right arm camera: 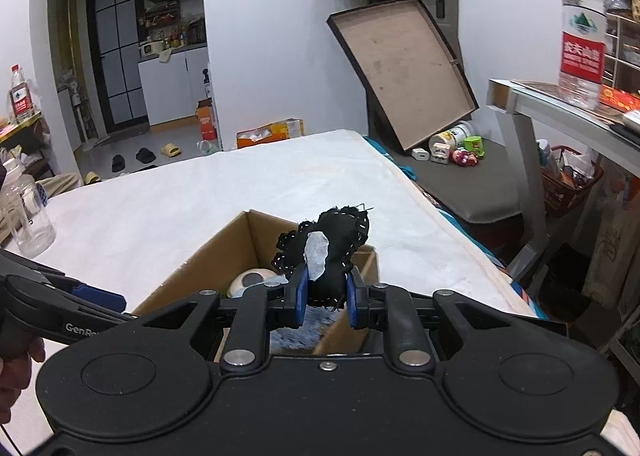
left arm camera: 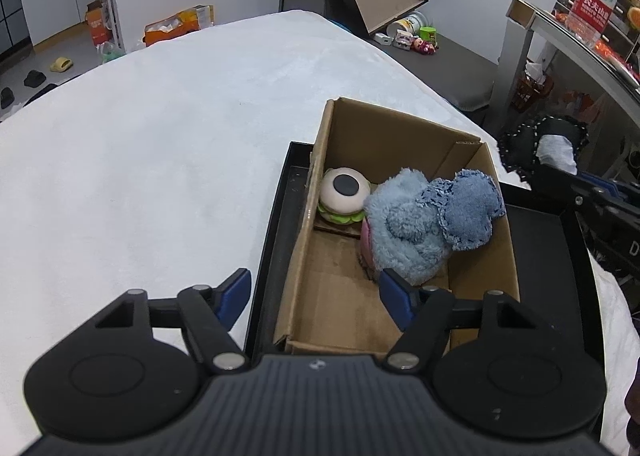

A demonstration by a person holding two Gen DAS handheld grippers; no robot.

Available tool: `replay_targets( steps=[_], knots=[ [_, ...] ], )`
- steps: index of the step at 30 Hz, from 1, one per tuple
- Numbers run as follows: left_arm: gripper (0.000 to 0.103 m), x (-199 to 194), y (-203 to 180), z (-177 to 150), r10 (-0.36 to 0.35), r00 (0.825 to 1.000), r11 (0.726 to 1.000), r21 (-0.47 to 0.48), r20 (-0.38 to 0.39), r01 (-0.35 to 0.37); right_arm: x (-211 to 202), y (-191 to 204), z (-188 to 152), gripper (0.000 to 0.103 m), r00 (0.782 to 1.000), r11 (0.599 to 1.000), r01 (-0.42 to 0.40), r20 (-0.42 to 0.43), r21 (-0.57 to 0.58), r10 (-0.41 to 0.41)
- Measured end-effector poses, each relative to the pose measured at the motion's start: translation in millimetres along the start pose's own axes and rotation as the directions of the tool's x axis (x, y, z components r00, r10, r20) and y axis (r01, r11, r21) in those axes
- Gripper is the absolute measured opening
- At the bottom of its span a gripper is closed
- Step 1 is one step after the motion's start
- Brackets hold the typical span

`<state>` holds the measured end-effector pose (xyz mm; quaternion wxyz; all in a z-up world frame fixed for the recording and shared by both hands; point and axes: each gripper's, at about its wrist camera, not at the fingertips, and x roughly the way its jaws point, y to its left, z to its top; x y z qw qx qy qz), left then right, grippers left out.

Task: Organize soft objects
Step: 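Carry the black plush into the box and open the right gripper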

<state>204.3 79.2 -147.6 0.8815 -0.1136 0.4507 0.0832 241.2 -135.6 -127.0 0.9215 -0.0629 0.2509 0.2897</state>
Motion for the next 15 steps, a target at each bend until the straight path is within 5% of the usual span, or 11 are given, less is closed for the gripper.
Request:
replay_targets(
  steps=[2, 9, 15],
  knots=[
    [0.063, 0, 4, 0, -0.011, 1.000, 1.000, -0.005, 0.002, 0.011, 2, 7, 2, 0.019, 1.000, 1.000, -0.005, -0.003, -0.008, 0.005],
    [0.025, 5, 17, -2, -0.077, 0.997, 0.997, -0.032, -0.032, 0.076, 15, 32, 7, 0.019, 0.999, 0.999, -0.031, -0.027, -0.034, 0.030],
    [0.019, 4, 23, -5, -0.097, 0.995, 0.995, -0.027, -0.030, 0.096, 25, 57, 11, 0.020, 0.998, 0.996, -0.053, -0.047, -0.067, 0.050]
  ],
)
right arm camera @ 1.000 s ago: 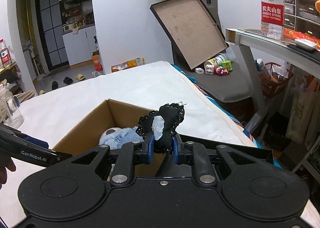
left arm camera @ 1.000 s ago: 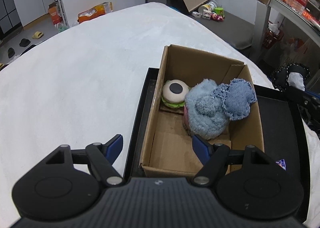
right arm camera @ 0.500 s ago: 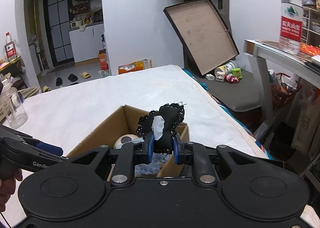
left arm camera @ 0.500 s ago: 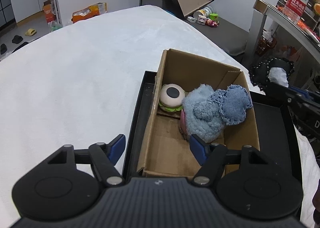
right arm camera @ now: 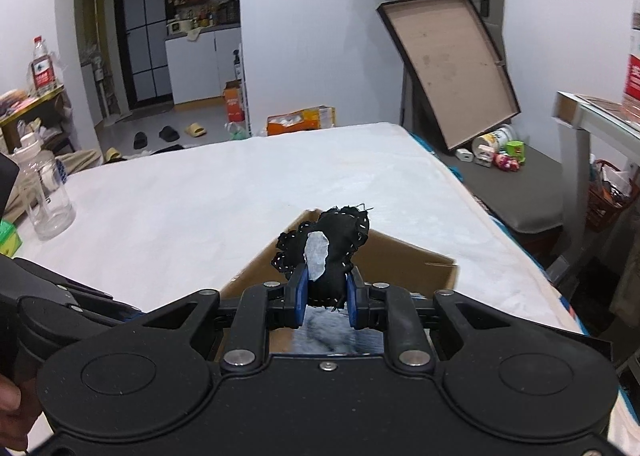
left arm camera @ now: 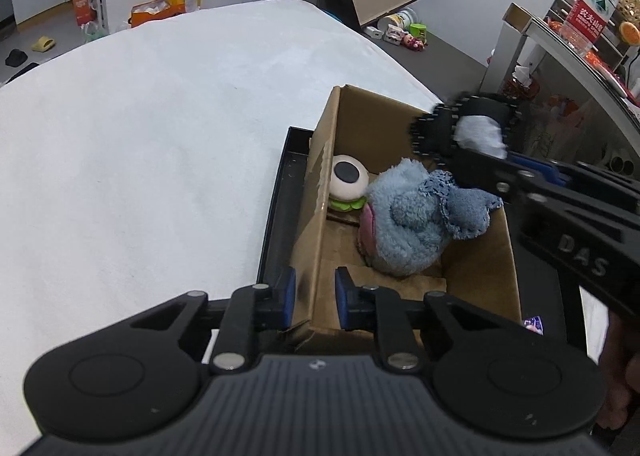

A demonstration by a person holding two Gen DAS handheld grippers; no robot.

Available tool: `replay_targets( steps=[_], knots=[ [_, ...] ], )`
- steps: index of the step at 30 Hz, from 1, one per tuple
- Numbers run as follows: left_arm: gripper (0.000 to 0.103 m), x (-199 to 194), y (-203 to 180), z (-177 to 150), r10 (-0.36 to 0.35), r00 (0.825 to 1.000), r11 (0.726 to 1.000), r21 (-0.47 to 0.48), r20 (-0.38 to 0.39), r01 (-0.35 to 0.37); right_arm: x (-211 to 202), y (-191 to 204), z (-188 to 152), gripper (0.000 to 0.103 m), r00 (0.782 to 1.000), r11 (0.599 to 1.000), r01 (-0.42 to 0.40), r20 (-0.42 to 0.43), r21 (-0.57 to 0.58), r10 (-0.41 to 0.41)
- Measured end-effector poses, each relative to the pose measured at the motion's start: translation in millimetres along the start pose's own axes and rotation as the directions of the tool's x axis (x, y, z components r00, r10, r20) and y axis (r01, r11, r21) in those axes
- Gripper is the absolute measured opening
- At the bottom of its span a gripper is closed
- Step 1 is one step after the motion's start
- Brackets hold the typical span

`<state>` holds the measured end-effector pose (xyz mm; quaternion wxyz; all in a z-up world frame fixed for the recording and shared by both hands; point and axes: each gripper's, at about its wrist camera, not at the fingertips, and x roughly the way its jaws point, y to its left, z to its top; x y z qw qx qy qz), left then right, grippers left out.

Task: Organize soft objects
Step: 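Carry the black plush into the box and open the right gripper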

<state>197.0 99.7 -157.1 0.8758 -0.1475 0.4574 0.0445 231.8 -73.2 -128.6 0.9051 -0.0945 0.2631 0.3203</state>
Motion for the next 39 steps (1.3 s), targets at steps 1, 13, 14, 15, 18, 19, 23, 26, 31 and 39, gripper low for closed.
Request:
replay_targets(
  steps=[1, 13, 14, 15, 18, 19, 23, 26, 31, 39],
  knots=[
    [0.019, 0, 0, 0, -0.005, 1.000, 1.000, 0.000, -0.001, 0.005, 2, 3, 1, 0.020, 1.000, 1.000, 0.000, -0.006, -0.005, 0.000],
    [0.018, -2, 9, 1, -0.038, 0.999, 0.999, -0.025, -0.004, 0.037, 21, 20, 3, 0.024, 0.997, 1.000, -0.008, -0.072, 0.018, 0.009],
    [0.018, -2, 9, 1, -0.037, 0.999, 0.999, -0.024, -0.004, 0.037, 21, 22, 3, 0.025, 0.997, 1.000, -0.006, -0.074, 0.017, 0.008],
    [0.018, -3, 8, 1, -0.035, 0.999, 0.999, -0.022, -0.004, 0.035, 22, 22, 3, 0.028, 0.997, 1.000, -0.004, -0.078, 0.017, 0.005],
    [0.018, -3, 7, 1, -0.028, 1.000, 0.999, -0.021, -0.006, 0.028, 22, 21, 1, 0.030, 0.996, 1.000, -0.001, -0.087, 0.026, 0.003],
    [0.018, -3, 6, 2, -0.026, 1.000, 0.999, -0.018, -0.006, 0.026, 21, 20, 1, 0.030, 0.996, 1.000, 0.000, -0.089, 0.029, 0.002],
    [0.019, -3, 2, 1, -0.009, 1.000, 1.000, -0.012, -0.010, 0.009, 16, 16, -1, 0.030, 0.997, 0.999, 0.003, -0.083, 0.039, 0.000],
    [0.019, -5, -2, 1, 0.014, 1.000, 1.000, 0.003, -0.006, -0.014, 11, 11, -3, 0.031, 0.997, 0.999, 0.009, -0.077, 0.051, -0.005],
    [0.023, -7, -12, 1, 0.029, 0.999, 0.999, 0.023, -0.016, -0.028, 1, 0, -8, 0.031, 0.997, 0.997, 0.012, -0.075, 0.079, -0.006],
    [0.037, -11, -20, -2, 0.065, 0.997, 0.997, 0.042, -0.033, -0.064, -15, -15, -14, 0.039, 0.998, 0.994, -0.010, -0.061, 0.110, 0.017]
  ],
)
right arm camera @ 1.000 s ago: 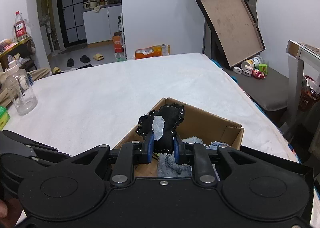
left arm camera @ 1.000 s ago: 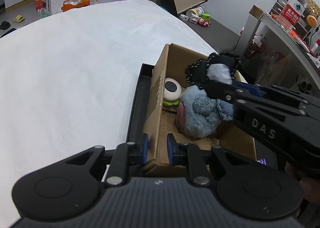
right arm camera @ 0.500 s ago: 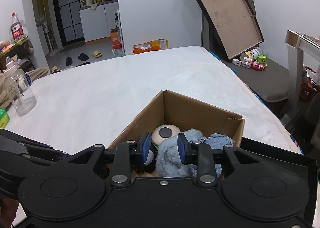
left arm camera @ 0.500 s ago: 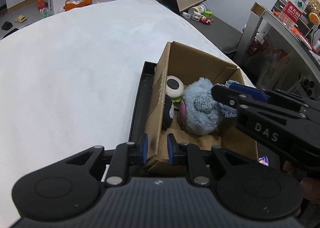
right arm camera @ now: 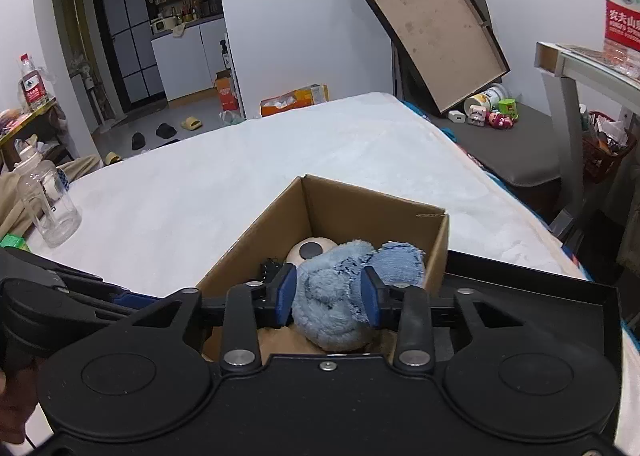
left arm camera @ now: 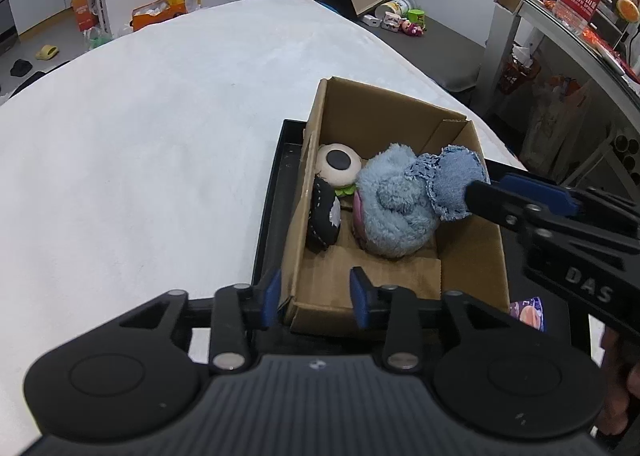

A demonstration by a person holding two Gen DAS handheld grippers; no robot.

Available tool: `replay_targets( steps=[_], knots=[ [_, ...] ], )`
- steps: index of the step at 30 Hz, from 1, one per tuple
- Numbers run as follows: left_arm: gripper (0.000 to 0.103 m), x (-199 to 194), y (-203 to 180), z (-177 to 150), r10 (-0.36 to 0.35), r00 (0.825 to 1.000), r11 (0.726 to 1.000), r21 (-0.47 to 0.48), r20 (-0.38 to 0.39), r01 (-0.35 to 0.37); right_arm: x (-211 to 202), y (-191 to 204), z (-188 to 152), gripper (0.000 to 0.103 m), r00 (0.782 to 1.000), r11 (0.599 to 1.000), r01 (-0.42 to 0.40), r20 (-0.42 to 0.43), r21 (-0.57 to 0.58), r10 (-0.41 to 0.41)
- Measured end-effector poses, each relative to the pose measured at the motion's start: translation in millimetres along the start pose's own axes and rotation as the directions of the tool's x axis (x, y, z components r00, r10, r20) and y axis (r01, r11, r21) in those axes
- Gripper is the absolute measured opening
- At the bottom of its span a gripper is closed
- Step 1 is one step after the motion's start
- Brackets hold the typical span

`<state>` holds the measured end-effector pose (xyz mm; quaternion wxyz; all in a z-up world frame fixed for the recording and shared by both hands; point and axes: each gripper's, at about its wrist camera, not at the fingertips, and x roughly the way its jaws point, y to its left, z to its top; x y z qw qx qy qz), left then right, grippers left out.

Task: Organize soft objects
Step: 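Carry the black plush into the box and open the right gripper, then move the right gripper back over the tray toward the printed packet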

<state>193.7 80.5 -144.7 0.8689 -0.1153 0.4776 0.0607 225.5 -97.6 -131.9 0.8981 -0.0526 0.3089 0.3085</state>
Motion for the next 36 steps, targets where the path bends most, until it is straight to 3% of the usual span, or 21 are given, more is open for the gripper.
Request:
replay_targets(
  steps=[3, 7, 14, 20, 28, 32, 36],
  knots=[
    [0.038, 1, 0, 1, 0.017, 1.000, 1.000, -0.005, -0.006, -0.017, -7, -6, -2, 0.040, 1.000, 1.000, -0.001, 0.008, -0.001, 0.001],
    [0.052, 0, 2, 2, 0.037, 0.999, 0.999, -0.021, 0.005, -0.036, -16, -14, -7, 0.043, 1.000, 1.000, 0.010, 0.015, 0.005, -0.010],
    [0.053, 1, -4, 4, 0.071, 0.998, 0.997, -0.008, 0.004, -0.071, -28, -34, -20, 0.043, 1.000, 0.999, 0.020, 0.008, 0.045, -0.021],
    [0.053, 4, -11, 2, 0.084, 0.996, 0.996, 0.004, 0.007, -0.084, -38, -48, -31, 0.052, 1.000, 0.999, 0.023, -0.002, 0.036, -0.023],
    [0.054, 10, -16, 2, 0.125, 0.992, 0.992, 0.007, 0.001, -0.125, -44, -65, -53, 0.072, 0.999, 0.999, 0.035, -0.031, 0.040, -0.034],
    [0.055, 15, -20, 3, 0.139, 0.990, 0.990, 0.009, -0.003, -0.139, -45, -73, -66, 0.074, 0.997, 0.998, 0.049, -0.056, 0.037, -0.046],
    [0.067, 18, -27, 2, 0.149, 0.989, 0.989, 0.026, 0.000, -0.149, -44, -80, -76, 0.081, 0.996, 0.998, 0.050, -0.081, 0.030, -0.047]
  ],
)
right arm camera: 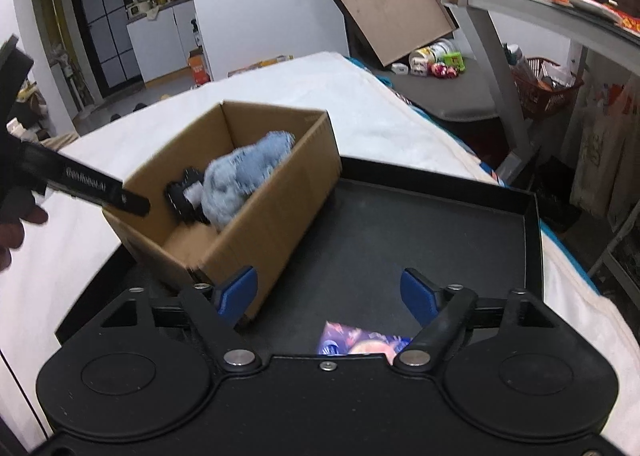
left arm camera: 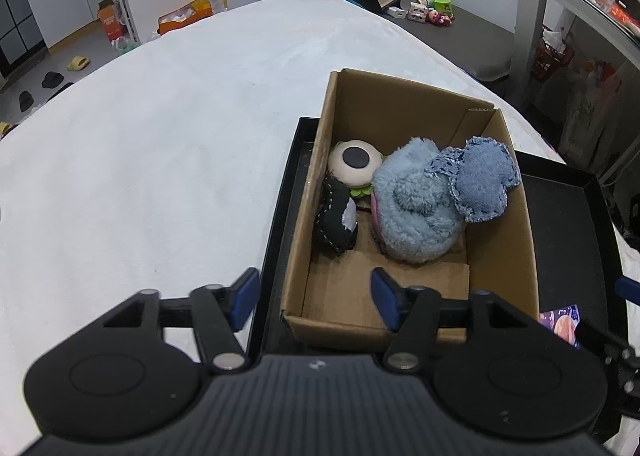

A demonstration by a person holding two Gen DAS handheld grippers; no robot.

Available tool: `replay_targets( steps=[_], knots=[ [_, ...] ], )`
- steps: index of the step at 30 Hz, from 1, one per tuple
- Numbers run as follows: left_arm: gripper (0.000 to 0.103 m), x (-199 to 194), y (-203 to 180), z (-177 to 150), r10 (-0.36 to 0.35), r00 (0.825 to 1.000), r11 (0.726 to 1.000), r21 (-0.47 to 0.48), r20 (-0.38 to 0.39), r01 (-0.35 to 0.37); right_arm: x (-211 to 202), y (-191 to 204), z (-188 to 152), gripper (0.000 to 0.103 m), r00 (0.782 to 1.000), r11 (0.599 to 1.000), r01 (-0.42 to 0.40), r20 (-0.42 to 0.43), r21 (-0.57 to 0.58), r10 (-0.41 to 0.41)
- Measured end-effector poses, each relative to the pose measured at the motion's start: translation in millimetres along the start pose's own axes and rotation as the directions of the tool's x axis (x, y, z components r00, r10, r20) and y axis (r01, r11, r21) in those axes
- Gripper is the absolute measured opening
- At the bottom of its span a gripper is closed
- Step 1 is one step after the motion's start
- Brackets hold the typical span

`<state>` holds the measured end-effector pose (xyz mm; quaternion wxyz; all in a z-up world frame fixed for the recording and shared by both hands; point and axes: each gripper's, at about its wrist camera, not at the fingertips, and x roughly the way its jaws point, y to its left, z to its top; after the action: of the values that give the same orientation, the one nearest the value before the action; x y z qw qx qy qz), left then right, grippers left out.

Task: Organize soft objects
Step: 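Move the right gripper back over the tray toward the printed packet, then close the right gripper on the blue printed tissue packet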

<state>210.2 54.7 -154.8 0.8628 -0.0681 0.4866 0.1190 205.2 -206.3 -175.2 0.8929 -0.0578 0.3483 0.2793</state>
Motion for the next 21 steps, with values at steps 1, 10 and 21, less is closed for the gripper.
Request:
replay_targets(
  steps=[1, 10, 21],
  knots=[
    [0.069, 0, -1, 0, 0.005, 1.000, 1.000, 0.005, 0.003, -0.005, 1, -1, -3, 0.082, 1.000, 1.000, 0.003, -0.008, -0.006, -0.003],
    [0.072, 3, -14, -2, 0.021, 1.000, 0.999, 0.025, -0.004, -0.021, 18, -13, -31, 0.098, 0.995, 0.998, 0.047, -0.094, 0.034, -0.043],
    [0.072, 9, -23, -2, 0.043, 0.999, 0.998, 0.039, -0.015, -0.042, 46, -3, -52, 0.098, 0.984, 0.992, 0.112, -0.147, 0.065, -0.101]
  ],
)
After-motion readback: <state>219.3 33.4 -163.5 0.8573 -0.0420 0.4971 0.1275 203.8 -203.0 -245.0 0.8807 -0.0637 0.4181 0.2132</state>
